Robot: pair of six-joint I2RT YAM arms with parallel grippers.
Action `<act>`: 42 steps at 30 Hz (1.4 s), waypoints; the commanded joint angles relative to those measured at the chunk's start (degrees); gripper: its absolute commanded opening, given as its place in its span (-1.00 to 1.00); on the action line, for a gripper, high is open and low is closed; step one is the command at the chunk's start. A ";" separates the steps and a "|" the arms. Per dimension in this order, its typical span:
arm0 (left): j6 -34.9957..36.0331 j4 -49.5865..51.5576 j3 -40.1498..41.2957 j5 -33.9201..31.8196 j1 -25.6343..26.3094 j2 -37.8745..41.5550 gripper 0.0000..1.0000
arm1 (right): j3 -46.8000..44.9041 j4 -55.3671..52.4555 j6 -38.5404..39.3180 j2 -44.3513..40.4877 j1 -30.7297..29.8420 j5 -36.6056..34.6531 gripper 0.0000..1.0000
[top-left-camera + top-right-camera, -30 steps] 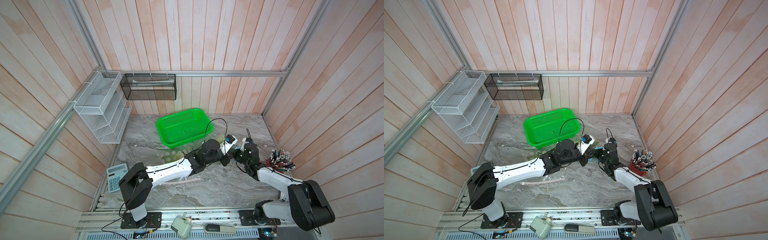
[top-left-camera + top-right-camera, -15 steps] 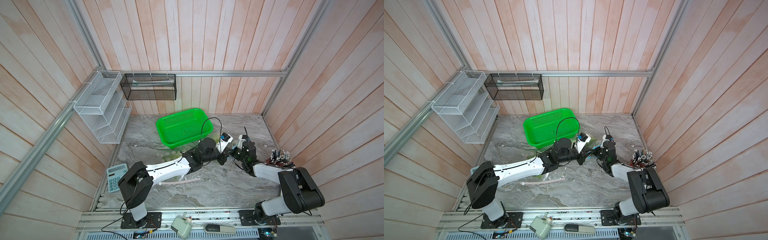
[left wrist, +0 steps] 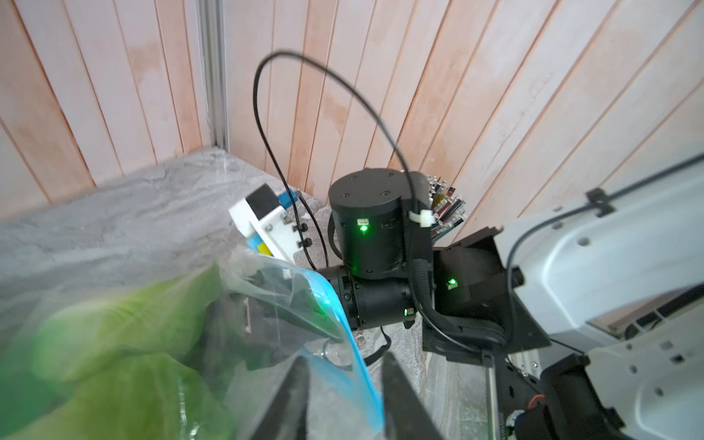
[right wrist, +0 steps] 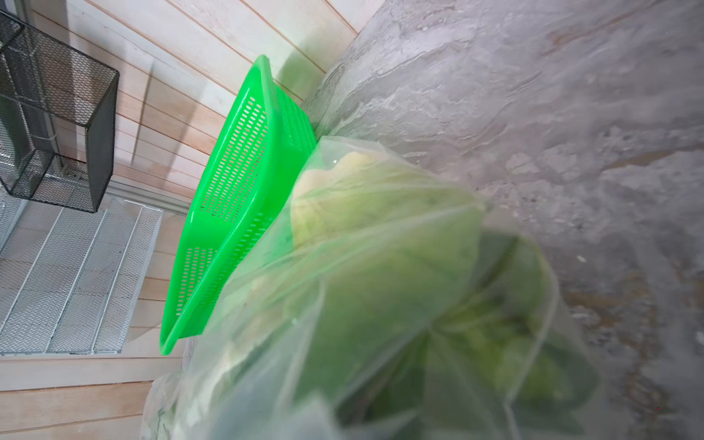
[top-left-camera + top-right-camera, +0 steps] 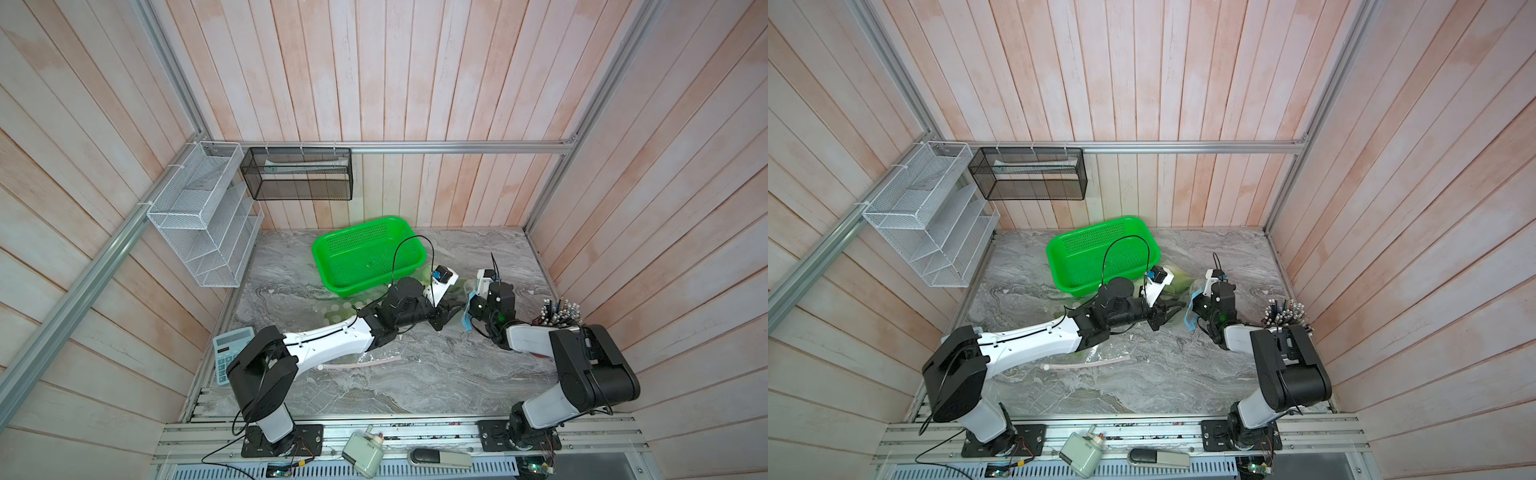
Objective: Open the zip-top bag and take out the chinese cabbages
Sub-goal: Pick up the Chinese cabbage from the zipper food storage bag.
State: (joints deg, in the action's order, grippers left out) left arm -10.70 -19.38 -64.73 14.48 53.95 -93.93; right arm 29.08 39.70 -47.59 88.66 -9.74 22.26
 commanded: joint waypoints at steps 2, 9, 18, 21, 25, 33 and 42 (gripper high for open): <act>-0.33 -3.04 2.47 -3.40 -2.95 3.42 0.51 | -1.52 -2.36 3.93 -2.59 2.45 4.51 -1.00; -3.92 2.73 3.67 -3.42 -11.39 2.94 0.84 | -2.30 -7.67 10.01 -4.98 4.96 13.01 -1.00; -6.01 7.61 4.62 -3.08 -15.33 -1.35 0.84 | -3.51 -15.16 16.30 -8.52 7.80 20.33 -1.00; -7.06 8.55 4.36 -3.58 -15.74 -3.14 0.84 | -3.26 -16.19 17.26 -9.12 7.75 22.21 -1.00; -9.29 8.48 4.12 -1.05 -17.52 -5.41 0.82 | -2.43 -14.40 16.74 -7.80 7.33 24.73 -1.00; -9.02 10.29 3.57 3.70 -20.31 -7.71 0.75 | 3.00 -16.03 19.95 -2.84 2.71 25.81 -1.00; -12.78 12.12 4.94 6.11 -21.68 -8.97 0.65 | 5.59 -16.91 23.30 -1.48 0.16 27.31 -1.00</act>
State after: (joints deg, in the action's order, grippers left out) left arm -21.74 -8.67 -60.07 18.72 32.95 -100.99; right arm 33.01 23.83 -26.65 86.41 -8.64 47.18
